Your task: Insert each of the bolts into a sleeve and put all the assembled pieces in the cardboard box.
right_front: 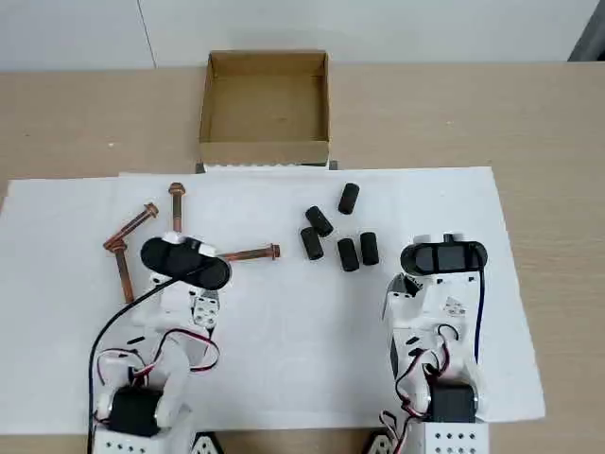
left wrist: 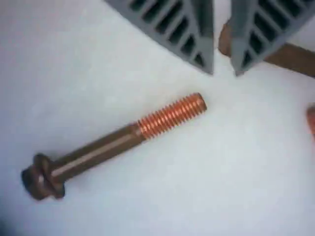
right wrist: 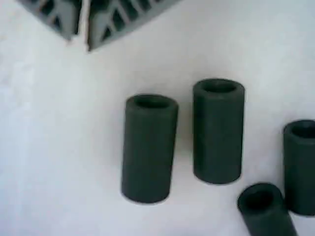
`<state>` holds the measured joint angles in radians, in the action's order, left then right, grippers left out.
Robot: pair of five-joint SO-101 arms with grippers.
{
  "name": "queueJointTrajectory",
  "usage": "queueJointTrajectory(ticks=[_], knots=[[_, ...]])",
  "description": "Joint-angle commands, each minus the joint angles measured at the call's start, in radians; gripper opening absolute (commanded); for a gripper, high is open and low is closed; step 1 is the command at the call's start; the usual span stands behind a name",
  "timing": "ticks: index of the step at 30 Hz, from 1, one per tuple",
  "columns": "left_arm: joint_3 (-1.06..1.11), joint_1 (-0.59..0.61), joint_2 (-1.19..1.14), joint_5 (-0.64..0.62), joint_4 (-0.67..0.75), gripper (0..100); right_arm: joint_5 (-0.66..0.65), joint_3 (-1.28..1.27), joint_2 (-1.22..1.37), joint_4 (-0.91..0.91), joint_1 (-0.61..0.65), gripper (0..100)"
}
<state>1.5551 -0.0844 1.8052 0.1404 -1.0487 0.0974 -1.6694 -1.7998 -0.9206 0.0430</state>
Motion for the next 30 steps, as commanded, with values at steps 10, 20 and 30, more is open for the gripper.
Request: queueJointTrajectory(ticks=[10,20,30], knots=[[-0.433,0.025,-0.104,0.009,-0.207,19,-0.003,-0.014,-0.015,-0.002,-0.007,0.4],[-0.863,0.209,-0.601,0.009,-0.336,19,-0.003,-0.014,-0.015,-0.002,-0.007,0.4],[-1.061,0.216,-0.738,0.009,-0.496,18,-0.003,-0.014,-0.015,0.001,-0.005,0.4]])
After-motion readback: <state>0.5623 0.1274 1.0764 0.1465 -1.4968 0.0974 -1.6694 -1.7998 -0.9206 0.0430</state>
